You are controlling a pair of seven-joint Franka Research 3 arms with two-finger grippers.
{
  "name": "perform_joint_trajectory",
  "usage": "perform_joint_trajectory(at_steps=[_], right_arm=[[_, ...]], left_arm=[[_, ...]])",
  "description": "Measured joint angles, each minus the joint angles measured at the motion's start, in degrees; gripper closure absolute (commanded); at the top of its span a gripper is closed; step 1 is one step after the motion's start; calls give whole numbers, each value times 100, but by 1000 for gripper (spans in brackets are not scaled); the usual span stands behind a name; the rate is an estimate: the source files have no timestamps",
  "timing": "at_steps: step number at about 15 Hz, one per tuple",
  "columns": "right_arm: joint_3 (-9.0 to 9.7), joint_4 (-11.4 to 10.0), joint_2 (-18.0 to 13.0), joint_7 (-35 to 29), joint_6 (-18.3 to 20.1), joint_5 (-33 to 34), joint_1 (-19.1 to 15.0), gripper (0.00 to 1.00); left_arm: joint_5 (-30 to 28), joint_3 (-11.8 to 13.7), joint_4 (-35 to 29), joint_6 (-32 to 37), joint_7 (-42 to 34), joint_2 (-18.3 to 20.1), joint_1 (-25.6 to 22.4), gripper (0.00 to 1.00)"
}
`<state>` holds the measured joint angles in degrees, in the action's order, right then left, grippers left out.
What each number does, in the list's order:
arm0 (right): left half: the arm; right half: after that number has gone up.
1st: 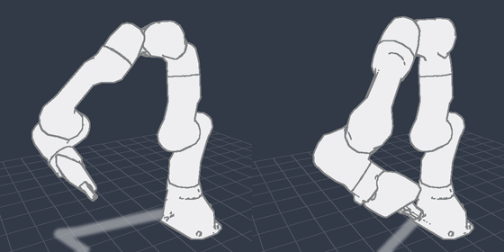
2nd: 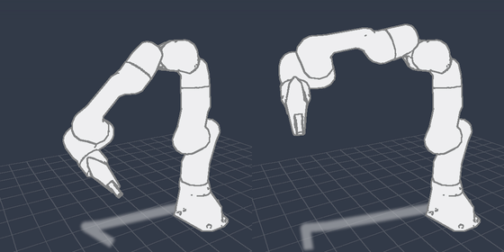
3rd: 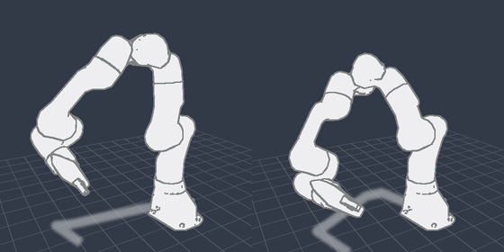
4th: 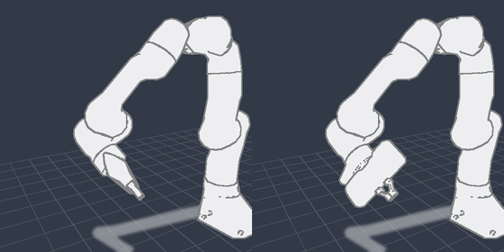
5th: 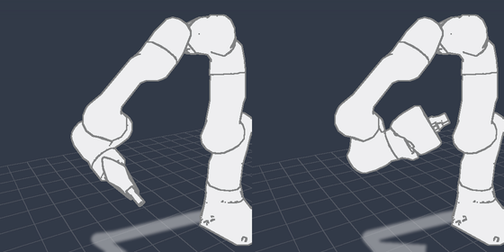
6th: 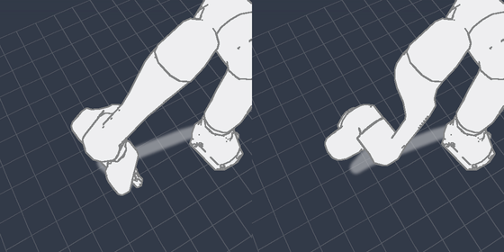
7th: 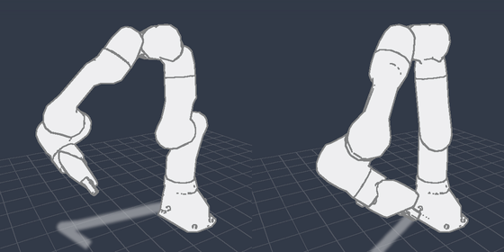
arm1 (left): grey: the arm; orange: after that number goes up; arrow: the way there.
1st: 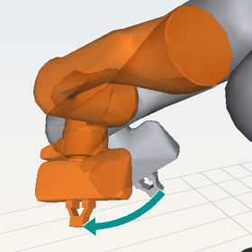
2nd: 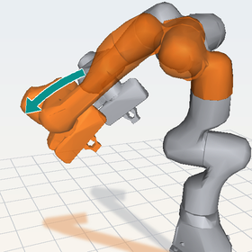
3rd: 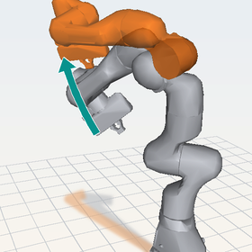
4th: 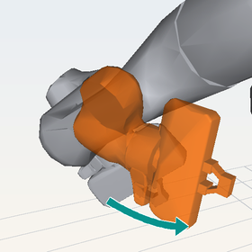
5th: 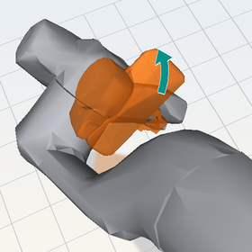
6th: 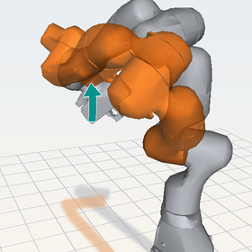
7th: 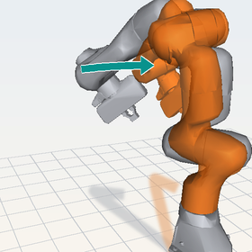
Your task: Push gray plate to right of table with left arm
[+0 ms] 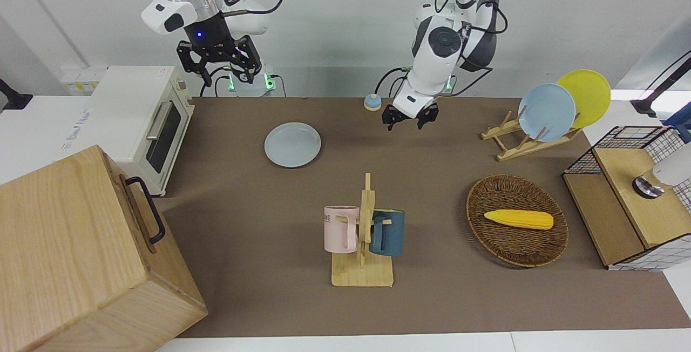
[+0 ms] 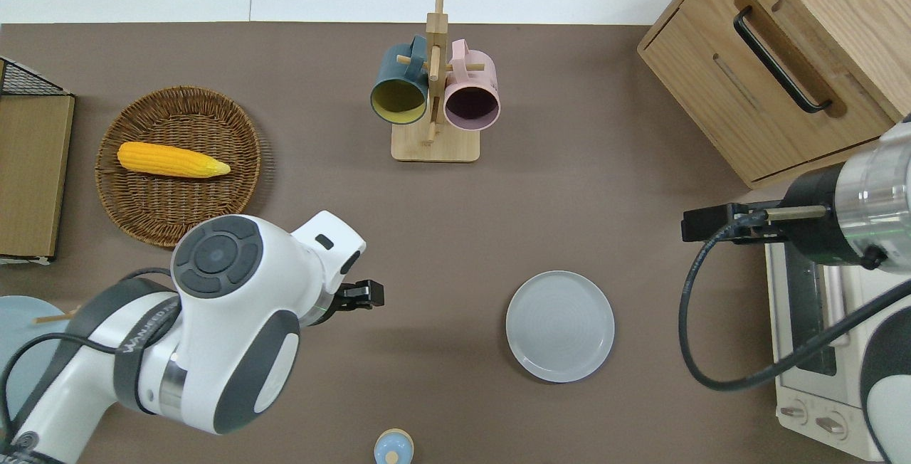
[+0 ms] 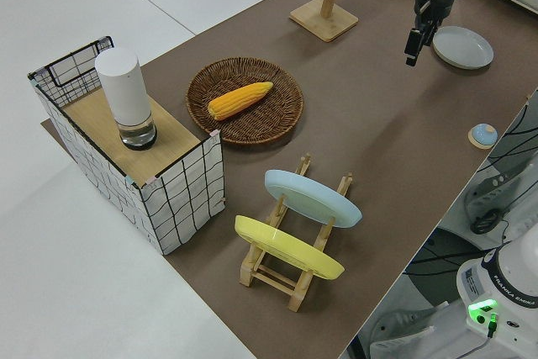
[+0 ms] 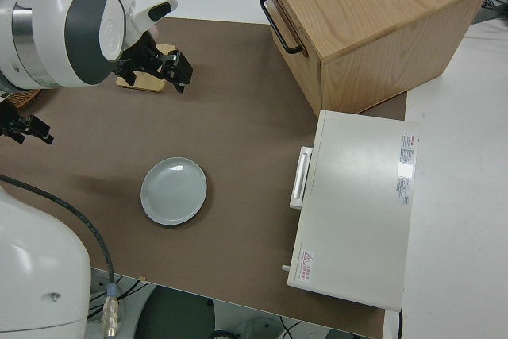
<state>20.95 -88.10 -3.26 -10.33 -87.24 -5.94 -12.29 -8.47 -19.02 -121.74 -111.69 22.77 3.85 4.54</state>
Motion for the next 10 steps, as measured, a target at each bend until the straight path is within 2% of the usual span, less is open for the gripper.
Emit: perform_joint_trajectory(at_steps=[3,10], right_arm=[[0,0,0,0,0,0,0,5],[0,0,0,0,0,0,0,5]], left_arm=[[3,6,-3,116,-521,156,-603,11],[4,9,61,230,-1199,636,-1491,11]])
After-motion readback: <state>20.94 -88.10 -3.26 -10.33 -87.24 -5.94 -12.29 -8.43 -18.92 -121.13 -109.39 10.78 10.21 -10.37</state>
